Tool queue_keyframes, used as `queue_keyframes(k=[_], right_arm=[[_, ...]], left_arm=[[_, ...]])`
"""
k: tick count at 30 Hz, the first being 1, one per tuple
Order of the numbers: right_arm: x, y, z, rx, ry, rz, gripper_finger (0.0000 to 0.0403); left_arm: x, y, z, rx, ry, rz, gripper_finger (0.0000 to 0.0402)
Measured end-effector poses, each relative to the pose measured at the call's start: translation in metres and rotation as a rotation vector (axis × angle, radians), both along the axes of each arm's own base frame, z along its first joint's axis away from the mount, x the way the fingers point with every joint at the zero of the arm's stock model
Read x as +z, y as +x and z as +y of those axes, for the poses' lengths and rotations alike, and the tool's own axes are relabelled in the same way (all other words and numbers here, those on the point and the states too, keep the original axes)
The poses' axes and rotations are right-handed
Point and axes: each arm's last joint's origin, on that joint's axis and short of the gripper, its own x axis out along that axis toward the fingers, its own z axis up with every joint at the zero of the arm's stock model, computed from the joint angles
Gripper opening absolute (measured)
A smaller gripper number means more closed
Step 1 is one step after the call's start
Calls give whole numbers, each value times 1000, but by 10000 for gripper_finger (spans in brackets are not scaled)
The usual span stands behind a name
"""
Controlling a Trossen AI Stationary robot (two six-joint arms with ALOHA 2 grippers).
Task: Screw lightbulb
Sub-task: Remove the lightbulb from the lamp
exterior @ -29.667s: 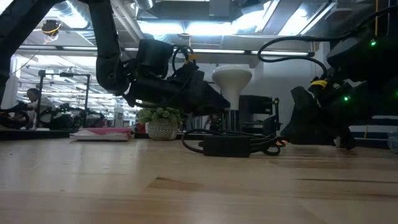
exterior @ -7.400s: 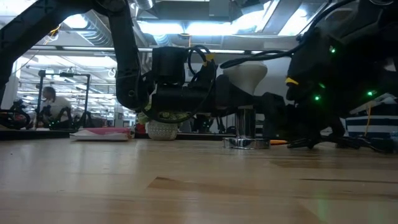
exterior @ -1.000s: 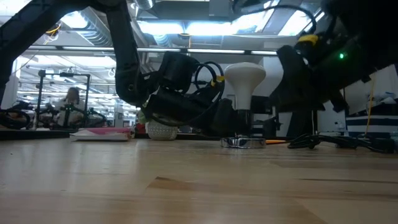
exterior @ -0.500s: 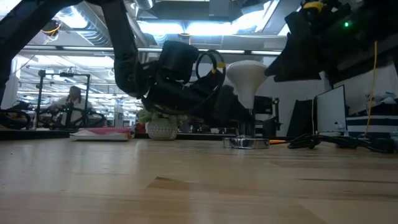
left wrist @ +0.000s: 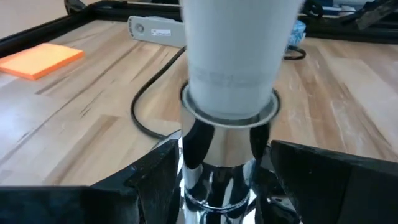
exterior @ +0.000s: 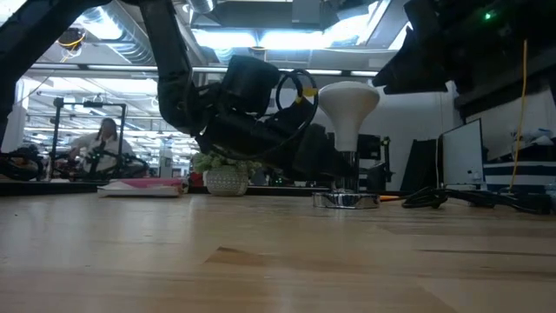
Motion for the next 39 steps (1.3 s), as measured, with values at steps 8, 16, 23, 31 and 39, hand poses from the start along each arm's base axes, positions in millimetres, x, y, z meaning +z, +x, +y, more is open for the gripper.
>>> queue_keyframes(k=[8, 16, 23, 31, 39], right_arm=[[3, -1, 0, 33, -11, 20, 188], [-1, -2, 0, 69, 25, 58, 188], [-7, -7, -2, 39, 65, 87, 188], [-14, -6, -1, 44, 67, 119, 188], [-34, 0, 2, 6, 69, 165, 188]], left_arm=[[0, 0, 0, 0, 0, 0, 241], [0, 0, 0, 5, -17, -4, 241], [0, 0, 1, 9, -22, -3, 241], [0, -1, 11, 37, -27, -7, 241], [2, 0, 3, 21, -38, -22, 241]])
